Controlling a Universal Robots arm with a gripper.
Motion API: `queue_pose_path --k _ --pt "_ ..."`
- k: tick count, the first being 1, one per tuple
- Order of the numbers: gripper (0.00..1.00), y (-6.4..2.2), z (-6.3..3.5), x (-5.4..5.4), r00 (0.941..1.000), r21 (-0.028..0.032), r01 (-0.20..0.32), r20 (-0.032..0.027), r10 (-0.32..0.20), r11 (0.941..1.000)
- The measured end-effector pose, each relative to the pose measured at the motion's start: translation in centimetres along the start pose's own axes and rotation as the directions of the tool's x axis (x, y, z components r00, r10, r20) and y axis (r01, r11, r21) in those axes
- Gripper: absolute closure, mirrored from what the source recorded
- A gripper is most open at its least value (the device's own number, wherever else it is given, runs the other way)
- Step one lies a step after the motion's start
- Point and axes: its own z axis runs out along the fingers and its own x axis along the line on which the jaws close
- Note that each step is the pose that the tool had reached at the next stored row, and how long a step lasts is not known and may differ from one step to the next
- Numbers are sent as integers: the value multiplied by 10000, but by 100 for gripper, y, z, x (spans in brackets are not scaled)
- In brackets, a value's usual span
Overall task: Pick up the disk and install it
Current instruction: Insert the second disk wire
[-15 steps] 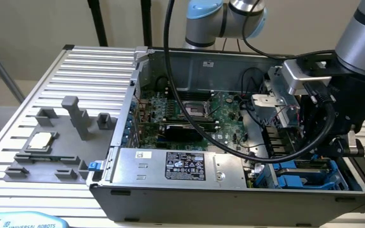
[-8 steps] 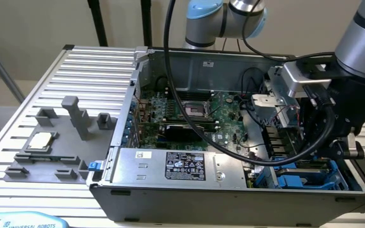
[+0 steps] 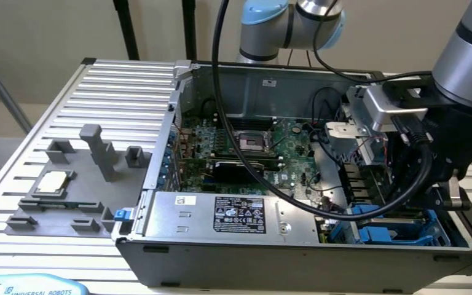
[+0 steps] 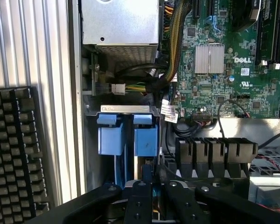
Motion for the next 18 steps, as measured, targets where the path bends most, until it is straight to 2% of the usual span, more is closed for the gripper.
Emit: queue_pose_path --k 18 --pt "84 -30 51 -2 10000 13 12 0 -12 10000"
